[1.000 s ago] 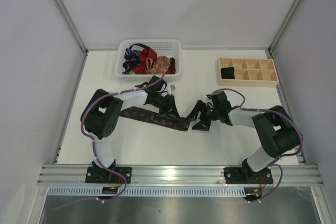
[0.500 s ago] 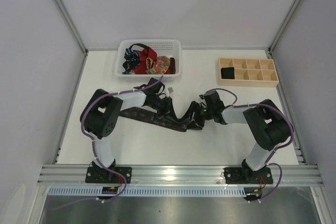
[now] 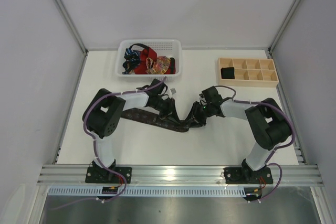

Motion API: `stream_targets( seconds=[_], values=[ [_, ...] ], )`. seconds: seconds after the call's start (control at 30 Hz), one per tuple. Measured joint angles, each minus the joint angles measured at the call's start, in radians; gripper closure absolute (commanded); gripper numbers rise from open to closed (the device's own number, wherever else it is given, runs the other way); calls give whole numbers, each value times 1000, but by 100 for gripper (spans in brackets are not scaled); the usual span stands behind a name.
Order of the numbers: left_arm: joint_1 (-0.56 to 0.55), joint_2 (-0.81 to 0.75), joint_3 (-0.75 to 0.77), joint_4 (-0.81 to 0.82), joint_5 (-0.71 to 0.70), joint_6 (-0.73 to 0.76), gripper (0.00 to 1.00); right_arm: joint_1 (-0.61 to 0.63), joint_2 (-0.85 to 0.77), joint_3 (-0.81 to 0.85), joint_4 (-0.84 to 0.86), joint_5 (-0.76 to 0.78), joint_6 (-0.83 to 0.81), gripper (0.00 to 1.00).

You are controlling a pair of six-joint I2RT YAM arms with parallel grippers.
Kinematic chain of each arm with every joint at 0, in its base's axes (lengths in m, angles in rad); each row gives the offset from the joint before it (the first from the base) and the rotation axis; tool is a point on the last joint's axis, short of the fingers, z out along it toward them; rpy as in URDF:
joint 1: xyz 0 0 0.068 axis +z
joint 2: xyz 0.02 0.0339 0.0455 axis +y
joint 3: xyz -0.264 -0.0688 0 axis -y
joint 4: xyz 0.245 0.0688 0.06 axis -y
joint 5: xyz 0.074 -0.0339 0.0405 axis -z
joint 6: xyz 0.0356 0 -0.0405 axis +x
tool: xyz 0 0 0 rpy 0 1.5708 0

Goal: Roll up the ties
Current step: Roll the tie

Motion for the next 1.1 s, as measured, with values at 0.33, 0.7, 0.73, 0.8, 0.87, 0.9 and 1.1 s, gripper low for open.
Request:
stream_targets(
  seconds=[0.33, 0.7, 0.73, 0.8, 0.87, 0.9, 1.1],
  values=[
    [-137, 89, 123, 10, 1, -36, 83, -72, -12, 137, -446, 48, -185, 79],
    [-250, 141, 200, 60, 24, -86, 82, -86, -70, 216, -777, 220, -330, 79],
    [-252, 140, 195, 71, 26, -86, 82, -83, -70, 225, -792, 232, -332, 79],
    [-253, 138, 179, 89, 29, -86, 82, -71, -69, 245, -816, 256, -338, 78],
    [-251, 134, 156, 101, 28, -87, 82, -54, -64, 266, -840, 277, -338, 78],
    [-251, 132, 142, 104, 28, -87, 82, -42, -58, 280, -853, 289, -338, 78],
    [-251, 130, 90, 107, 22, -85, 82, 39, -2, 349, -905, 354, -324, 78]
  ],
)
